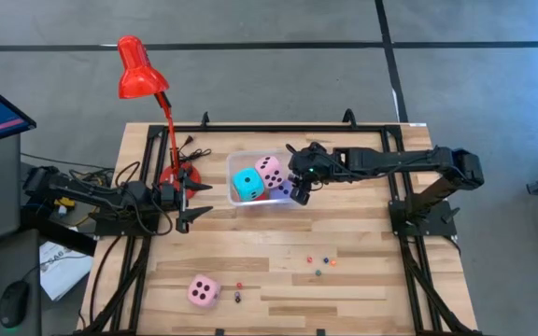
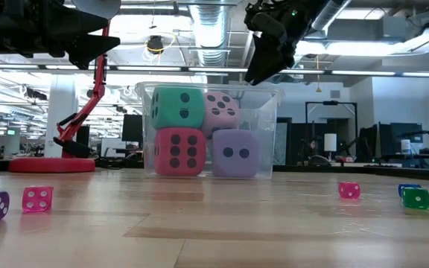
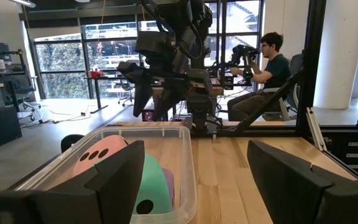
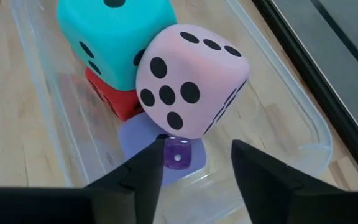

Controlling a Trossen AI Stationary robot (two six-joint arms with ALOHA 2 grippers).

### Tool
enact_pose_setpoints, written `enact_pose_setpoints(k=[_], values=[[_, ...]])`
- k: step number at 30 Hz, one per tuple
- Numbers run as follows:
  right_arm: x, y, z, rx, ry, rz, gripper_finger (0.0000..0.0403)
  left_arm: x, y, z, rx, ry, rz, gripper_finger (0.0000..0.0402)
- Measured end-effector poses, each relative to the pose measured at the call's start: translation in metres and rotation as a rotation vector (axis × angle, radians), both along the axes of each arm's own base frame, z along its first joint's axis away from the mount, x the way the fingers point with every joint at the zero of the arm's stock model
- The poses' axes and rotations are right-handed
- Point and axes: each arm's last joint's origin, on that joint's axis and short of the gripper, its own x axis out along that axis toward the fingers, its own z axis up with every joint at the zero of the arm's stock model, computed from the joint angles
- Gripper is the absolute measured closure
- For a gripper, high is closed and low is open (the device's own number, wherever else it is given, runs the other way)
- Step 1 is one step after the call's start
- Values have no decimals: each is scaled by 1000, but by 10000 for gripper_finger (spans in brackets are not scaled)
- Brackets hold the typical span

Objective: Pick & Place Dice
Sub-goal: Put the small purple die into the transparent bin

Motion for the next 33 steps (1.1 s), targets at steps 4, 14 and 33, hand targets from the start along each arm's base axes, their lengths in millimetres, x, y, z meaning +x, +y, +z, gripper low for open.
enact_pose_setpoints(k=[4,14,33], values=[[0,0,0,3,-4,-4,195,0,0,0,0,0,0,128],[2,-5,2,209,-142,-266,183,0,0,0,0,0,0,128],[1,-9,2,129,-107,-184,183,0,0,0,-7,-1,-1,128]])
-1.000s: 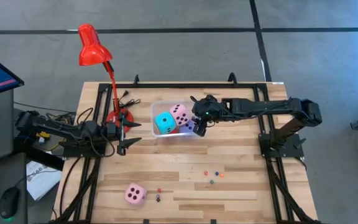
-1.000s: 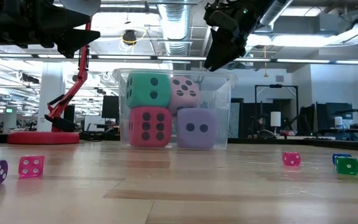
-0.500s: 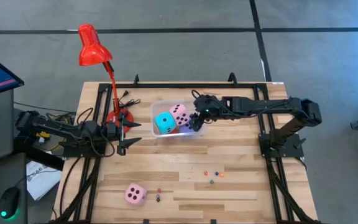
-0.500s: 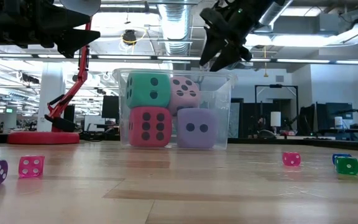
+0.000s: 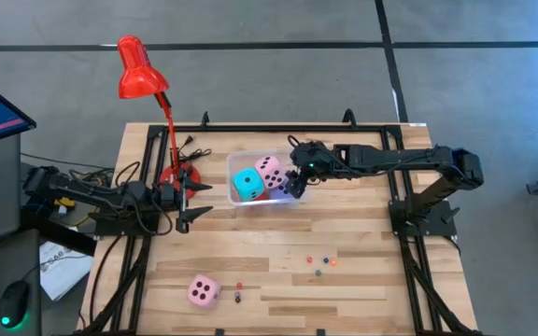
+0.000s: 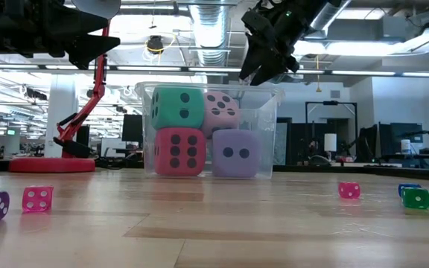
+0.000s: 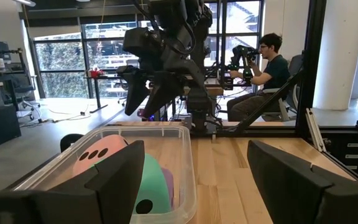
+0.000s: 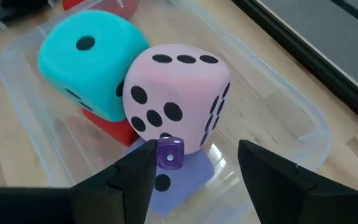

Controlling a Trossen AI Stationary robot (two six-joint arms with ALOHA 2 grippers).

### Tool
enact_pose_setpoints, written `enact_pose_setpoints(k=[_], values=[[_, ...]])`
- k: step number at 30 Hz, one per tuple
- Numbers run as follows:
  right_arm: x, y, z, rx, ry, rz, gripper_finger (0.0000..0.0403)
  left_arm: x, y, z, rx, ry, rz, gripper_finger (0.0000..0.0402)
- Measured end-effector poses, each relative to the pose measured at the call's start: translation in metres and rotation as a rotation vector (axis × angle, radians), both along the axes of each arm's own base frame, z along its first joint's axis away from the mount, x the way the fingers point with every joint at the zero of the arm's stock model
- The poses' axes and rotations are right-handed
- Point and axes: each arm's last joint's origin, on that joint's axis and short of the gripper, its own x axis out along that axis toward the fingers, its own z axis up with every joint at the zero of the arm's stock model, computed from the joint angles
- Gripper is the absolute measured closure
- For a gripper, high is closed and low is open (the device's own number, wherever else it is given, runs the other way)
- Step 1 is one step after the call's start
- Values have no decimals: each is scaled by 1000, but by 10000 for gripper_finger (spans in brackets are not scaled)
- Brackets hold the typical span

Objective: Pick & Place Dice
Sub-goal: Put the small purple die into the transparent bin, then adjust the transparent bin

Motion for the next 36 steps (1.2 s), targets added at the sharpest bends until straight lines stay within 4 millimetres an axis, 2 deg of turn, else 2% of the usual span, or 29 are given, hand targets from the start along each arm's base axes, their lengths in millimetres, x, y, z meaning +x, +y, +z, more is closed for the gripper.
enact_pose_setpoints(k=[6,11,14,19,23,28,36], values=[[7,0,8,147,-185,-157,183,0,0,0,0,0,0,128],[6,-1,12,71,-172,-82,183,0,0,0,0,0,0,128],[7,1,9,193,-204,-139,183,0,0,0,0,0,0,128],[9,5,7,134,-155,9,183,0,0,0,3,1,0,128],[9,0,8,197,-197,-103,183,0,0,0,0,1,0,128],[9,5,-4,205,-104,-80,183,0,0,0,0,0,0,128],[9,1,-1,184,-124,-85,183,0,0,0,0,0,0,128]])
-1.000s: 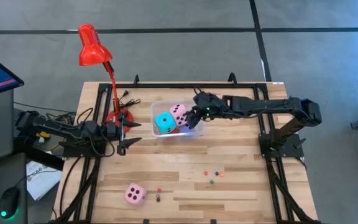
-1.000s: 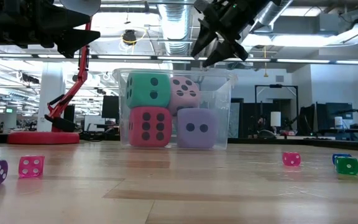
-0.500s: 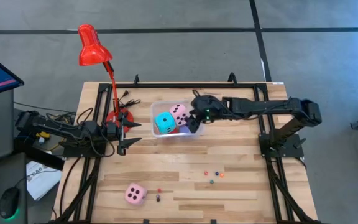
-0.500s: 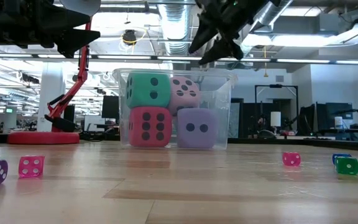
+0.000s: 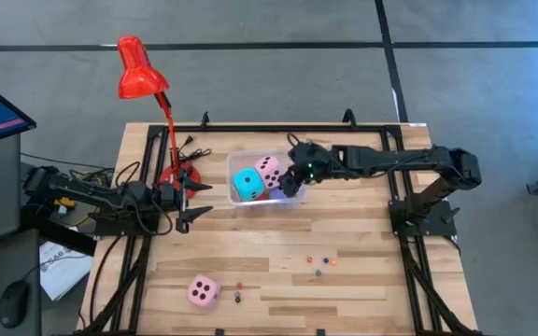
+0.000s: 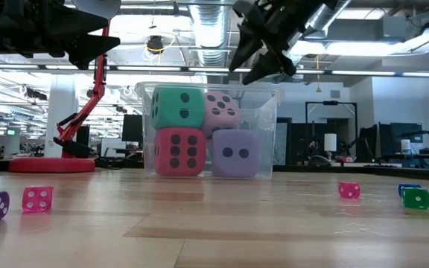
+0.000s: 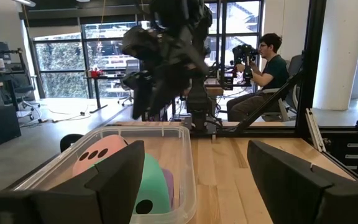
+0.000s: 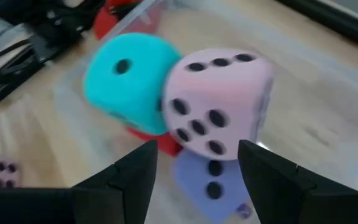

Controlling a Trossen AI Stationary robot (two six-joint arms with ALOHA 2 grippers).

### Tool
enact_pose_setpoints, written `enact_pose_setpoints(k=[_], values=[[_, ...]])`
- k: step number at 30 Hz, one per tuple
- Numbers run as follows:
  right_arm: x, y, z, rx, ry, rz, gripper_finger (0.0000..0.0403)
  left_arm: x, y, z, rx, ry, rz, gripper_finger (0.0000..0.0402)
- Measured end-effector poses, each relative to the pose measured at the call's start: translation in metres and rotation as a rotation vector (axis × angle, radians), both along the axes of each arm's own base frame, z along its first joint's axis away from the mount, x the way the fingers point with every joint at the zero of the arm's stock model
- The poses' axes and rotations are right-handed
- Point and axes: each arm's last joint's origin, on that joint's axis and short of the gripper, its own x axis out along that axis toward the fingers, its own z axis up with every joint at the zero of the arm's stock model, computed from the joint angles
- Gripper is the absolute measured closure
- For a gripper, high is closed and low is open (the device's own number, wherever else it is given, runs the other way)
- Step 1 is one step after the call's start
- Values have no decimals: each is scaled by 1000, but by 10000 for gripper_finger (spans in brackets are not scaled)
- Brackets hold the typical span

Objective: Pick & Place Dice
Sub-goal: Adjust the transparent bin

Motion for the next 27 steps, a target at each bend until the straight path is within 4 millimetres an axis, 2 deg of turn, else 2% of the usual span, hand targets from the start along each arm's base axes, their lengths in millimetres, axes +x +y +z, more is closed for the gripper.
enact_pose_setpoints(k=[20,27], values=[[5,-1,5,-10,-78,0,183,0,0,0,0,0,0,128],[2,-1,2,-56,-6,49,184,0,0,0,0,0,0,128]])
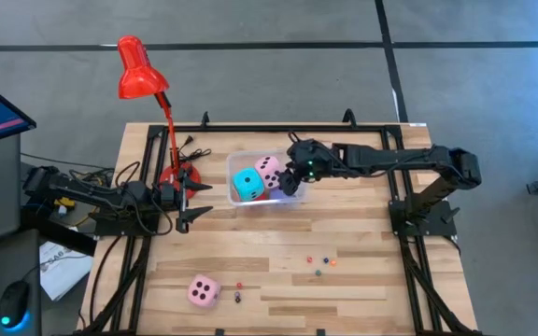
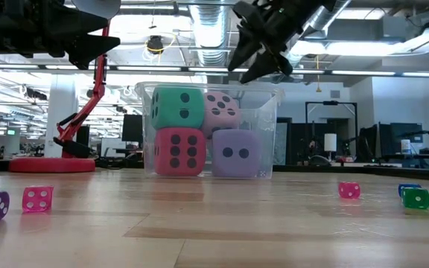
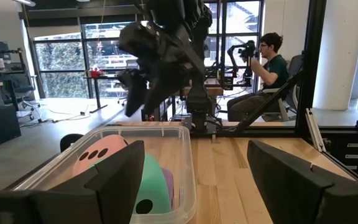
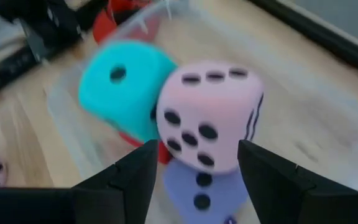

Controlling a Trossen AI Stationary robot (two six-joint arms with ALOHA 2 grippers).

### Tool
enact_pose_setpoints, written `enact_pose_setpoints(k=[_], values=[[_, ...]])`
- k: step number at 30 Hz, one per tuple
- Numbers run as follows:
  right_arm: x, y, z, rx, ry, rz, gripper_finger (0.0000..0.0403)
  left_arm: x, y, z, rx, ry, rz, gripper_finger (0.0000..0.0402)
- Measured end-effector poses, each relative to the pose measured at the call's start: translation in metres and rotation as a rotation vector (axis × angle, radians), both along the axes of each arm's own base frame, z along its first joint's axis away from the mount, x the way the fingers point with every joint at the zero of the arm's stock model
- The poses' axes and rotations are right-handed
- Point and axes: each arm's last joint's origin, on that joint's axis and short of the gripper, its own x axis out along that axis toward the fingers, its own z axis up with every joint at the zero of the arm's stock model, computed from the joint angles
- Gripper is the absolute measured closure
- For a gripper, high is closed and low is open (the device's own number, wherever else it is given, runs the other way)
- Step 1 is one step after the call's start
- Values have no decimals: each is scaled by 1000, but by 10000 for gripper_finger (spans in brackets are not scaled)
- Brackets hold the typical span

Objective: Pick & Place Dice
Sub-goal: Adjust the transparent bin

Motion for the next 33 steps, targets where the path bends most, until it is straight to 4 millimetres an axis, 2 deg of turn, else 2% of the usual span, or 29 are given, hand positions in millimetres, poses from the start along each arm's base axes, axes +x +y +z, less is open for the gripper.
enact_pose_setpoints(k=[6,17,22,27,33], values=[[-8,-2,-7,-4,106,-18,209,0,0,0,0,0,0,128],[-13,-27,-7,-73,131,-111,284,0,0,0,0,0,0,128],[-17,-42,-7,-63,133,-147,331,0,0,0,0,0,0,128],[-19,-52,-7,-19,121,-92,392,0,0,0,0,0,0,128],[-20,-57,-7,-11,122,-81,398,0,0,0,0,0,0,128]])
